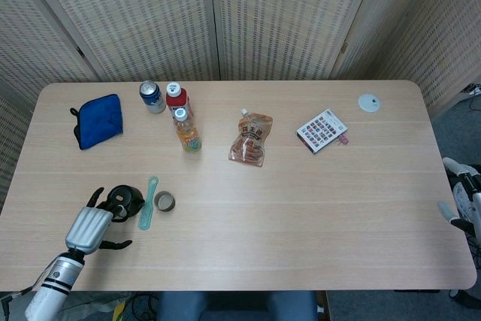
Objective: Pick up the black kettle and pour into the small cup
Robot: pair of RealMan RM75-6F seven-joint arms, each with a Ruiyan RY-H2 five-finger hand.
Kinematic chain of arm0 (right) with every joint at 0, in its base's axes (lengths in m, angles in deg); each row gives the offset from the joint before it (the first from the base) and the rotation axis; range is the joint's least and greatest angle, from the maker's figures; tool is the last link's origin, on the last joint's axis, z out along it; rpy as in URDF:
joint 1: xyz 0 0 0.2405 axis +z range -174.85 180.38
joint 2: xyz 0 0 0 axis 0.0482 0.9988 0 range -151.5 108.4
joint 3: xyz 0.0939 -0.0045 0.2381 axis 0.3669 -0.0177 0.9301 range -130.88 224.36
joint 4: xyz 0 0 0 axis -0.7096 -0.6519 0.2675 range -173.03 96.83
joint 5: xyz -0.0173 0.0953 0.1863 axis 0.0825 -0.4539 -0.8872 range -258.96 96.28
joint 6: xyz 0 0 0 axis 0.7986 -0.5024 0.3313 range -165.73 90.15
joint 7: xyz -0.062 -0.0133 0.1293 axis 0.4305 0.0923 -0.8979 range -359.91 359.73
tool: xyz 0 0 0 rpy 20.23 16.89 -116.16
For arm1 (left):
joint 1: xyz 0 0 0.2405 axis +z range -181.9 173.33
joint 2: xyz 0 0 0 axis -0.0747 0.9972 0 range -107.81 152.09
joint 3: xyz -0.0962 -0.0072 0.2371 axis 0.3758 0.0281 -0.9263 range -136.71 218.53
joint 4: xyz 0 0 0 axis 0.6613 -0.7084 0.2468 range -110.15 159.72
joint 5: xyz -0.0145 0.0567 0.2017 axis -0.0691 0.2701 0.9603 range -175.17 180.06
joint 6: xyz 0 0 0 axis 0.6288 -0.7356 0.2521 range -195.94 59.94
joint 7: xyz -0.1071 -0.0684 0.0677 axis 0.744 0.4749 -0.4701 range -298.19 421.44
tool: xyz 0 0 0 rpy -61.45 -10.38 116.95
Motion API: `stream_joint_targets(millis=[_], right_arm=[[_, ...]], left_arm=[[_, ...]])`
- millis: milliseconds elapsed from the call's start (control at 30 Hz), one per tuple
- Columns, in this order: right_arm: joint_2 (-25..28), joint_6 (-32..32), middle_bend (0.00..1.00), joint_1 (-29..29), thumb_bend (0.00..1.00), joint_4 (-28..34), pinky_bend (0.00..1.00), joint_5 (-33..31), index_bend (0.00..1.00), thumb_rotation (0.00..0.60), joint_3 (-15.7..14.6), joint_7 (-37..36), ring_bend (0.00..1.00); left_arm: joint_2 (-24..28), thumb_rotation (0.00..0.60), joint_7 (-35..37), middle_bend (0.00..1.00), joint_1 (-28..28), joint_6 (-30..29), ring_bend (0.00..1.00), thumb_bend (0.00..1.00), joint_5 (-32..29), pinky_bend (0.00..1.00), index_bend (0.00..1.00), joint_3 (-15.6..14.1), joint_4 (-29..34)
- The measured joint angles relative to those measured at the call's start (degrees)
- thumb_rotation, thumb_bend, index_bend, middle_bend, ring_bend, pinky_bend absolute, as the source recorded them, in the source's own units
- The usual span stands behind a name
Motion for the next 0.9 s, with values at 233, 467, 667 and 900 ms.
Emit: stream_joint_targets(millis=[233,467,667,900], right_arm=[[0.0,0.1,0.32,-0.2,0.19,-0.2,0.27,-0.2,0.23,0.600,-0.1,-0.2,0.24],[0.1,0.4,0.32,-0.5,0.19,-0.3,0.27,-0.2,0.23,0.600,-0.2,-0.3,0.24],[0.1,0.7,0.32,-0.7,0.19,-0.4,0.27,-0.2,0.23,0.600,-0.2,-0.5,0.24],[0.0,1.0,0.32,-0.9,0.19,-0.5,0.27,-0.2,0.23,0.600,-0.3,-0.7,0.24]], left_arm=[[-0.3,0.362,-0.7,0.40,0.0,0.2,0.36,0.02,0.3,0.00,0.41,0.0,-0.1],[-0.8,0.356,-2.3,0.41,0.0,0.7,0.36,0.02,-0.2,0.00,0.43,-0.2,-0.2],[-0.9,0.356,-3.1,0.43,0.4,0.6,0.38,0.02,-0.3,0.00,0.45,-0.4,-0.3],[-0.8,0.357,-3.5,0.46,0.6,1.0,0.39,0.02,-0.5,0.00,0.47,-0.6,-0.4]])
